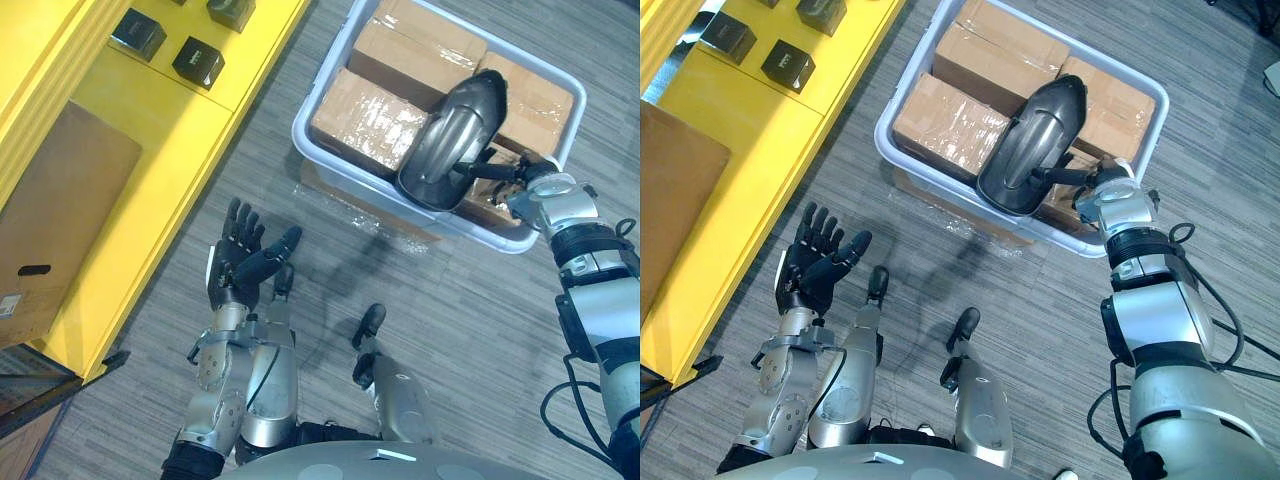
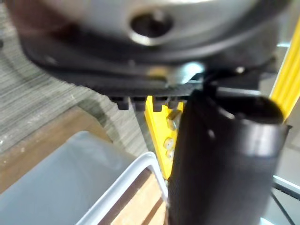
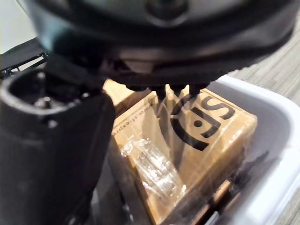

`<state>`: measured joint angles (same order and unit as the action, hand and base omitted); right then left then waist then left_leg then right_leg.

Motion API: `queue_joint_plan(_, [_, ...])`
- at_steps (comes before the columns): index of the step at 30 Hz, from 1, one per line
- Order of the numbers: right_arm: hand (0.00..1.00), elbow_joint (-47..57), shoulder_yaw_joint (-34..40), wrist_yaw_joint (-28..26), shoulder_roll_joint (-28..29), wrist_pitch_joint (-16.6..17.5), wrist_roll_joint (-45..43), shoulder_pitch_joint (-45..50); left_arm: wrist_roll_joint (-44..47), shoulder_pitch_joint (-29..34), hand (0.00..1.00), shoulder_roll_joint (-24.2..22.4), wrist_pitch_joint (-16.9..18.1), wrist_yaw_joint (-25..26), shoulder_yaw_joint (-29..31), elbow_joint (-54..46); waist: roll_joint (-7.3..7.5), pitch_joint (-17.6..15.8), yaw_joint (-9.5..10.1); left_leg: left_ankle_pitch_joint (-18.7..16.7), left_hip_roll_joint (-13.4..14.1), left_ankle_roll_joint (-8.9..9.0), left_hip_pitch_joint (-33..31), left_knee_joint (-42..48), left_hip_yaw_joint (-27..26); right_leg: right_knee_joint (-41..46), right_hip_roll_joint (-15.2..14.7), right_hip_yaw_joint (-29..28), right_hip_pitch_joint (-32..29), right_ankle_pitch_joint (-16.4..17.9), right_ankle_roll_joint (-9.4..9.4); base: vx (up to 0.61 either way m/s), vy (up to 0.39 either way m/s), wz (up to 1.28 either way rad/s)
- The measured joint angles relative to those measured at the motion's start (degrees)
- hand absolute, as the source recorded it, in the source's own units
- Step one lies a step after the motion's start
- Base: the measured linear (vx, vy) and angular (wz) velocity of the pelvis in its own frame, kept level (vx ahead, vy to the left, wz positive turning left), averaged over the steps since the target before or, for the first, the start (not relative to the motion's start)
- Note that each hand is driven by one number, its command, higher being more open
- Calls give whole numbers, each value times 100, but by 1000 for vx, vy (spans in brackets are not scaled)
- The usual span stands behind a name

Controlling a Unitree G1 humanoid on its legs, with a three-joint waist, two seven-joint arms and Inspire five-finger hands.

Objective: Walk over and take three plastic housings, then place them on the shelf

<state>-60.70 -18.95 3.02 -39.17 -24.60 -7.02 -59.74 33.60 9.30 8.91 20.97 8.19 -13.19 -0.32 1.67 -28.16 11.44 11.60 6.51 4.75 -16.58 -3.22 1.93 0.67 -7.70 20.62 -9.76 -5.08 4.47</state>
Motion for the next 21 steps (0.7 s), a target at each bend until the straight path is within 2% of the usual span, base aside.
queue_joint_plan(2, [100,0,-152,1,-99,3,-7,-141,4,-21,100,-36,3,0,-57,50,-97,-43,94,2,0,-1,-4,1,15,3,0,17,1,1,0,-5,-14,2])
queue_joint_plan(6, [100,2,-271,36,-133,17,-24,-420,4,-54,100,-146,6,-2,-181,175,-269,-63,128,34,-11,-3,-71,-2,120,5,2,129,-6,10,-9,-6,-24,13])
queue_joint_plan(7, [0,2,-313,40,-133,25,-24,-428,5,-55,100,-153,6,-3,-208,194,-277,-62,138,35,-11,-2,-72,-2,124,6,2,134,-6,12,-11,8,-18,5])
queue_joint_plan(13, [0,-44,-372,249,-147,28,12,-420,30,-109,100,-223,6,-1,-249,210,-305,-55,156,36,-20,0,-75,0,129,26,-8,142,-13,27,-25,0,0,0])
queue_joint_plan(16, [0,-110,-370,287,-253,57,443,-418,29,-117,100,-229,6,23,-292,212,-339,-45,144,34,-19,1,-75,1,140,44,-8,156,-14,47,-38,-2,-8,1])
queue_joint_plan(21, [0,-265,-366,448,-400,136,794,-403,47,-237,100,-238,6,149,-438,265,-532,18,147,40,-4,11,-73,-3,188,174,-12,206,-39,135,-50,5,-29,4])
